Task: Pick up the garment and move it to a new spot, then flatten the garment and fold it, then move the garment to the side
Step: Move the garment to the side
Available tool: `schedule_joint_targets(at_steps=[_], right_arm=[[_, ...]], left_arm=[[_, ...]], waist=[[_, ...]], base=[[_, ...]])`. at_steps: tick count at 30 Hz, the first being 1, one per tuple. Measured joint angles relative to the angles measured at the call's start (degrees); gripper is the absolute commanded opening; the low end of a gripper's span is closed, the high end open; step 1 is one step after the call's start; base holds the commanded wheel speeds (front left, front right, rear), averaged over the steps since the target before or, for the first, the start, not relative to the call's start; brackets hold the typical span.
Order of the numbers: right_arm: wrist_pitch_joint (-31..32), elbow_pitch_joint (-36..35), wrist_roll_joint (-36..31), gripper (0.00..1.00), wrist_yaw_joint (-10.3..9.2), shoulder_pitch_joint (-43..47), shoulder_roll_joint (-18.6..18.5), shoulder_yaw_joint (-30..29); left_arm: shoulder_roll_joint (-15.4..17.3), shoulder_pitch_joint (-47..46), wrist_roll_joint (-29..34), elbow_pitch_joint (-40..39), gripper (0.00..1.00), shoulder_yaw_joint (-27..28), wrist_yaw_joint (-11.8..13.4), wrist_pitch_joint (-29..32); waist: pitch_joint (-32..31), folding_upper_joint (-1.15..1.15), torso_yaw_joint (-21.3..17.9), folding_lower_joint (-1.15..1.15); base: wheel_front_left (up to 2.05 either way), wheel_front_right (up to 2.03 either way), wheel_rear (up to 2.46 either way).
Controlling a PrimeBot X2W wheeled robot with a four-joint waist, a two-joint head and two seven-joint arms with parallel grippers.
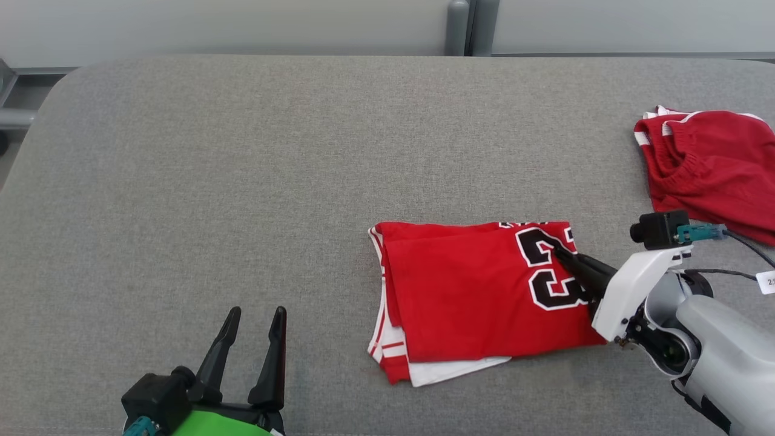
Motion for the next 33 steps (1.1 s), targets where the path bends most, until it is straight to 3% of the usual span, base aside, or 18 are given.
schedule_joint_targets(at_steps=[11, 21, 33], right_arm=[[-0.36, 2.4, -0.13, 0.0, -0.3, -7.23, -4.43, -3.99], [4.86, 5.84, 1.19, 0.0, -6.09, -15.52, -5.99, -7.7], [14.48, 7.38, -0.23, 0.0, -9.79, -22.44, -11.25, -6.47]], left_arm=[[0.01, -0.01, 0.0, 0.34, 1.0, -0.07, 0.0, -0.01], [0.0, -0.01, 0.01, 0.85, 1.0, -0.53, -0.18, -0.01], [-0.11, -0.01, 0.01, 0.85, 1.0, -0.69, -0.18, -0.01]], waist=[[-0.34, 0.0, -1.08, 0.0], [-0.59, 0.0, -0.93, 0.0], [-0.15, 0.0, -0.03, 0.0]], base=[[0.0, 0.0, 0.0], [0.0, 0.0, 0.0], [0.0, 0.0, 0.0]])
